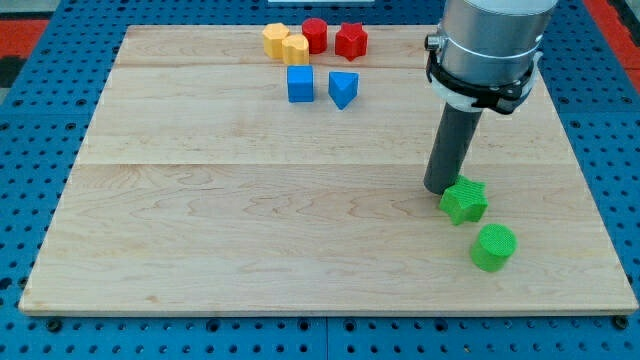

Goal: Move your arm parallel to the right of the triangle

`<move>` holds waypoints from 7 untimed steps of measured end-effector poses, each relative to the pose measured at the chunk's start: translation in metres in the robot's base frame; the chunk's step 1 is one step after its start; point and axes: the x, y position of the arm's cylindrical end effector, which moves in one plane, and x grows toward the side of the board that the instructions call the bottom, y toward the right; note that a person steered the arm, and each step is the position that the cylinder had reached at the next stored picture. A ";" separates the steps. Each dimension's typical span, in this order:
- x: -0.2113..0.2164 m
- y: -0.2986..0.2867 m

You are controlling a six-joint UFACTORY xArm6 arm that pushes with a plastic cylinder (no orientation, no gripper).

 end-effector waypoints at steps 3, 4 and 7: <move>-0.003 0.012; -0.012 0.004; -0.090 0.030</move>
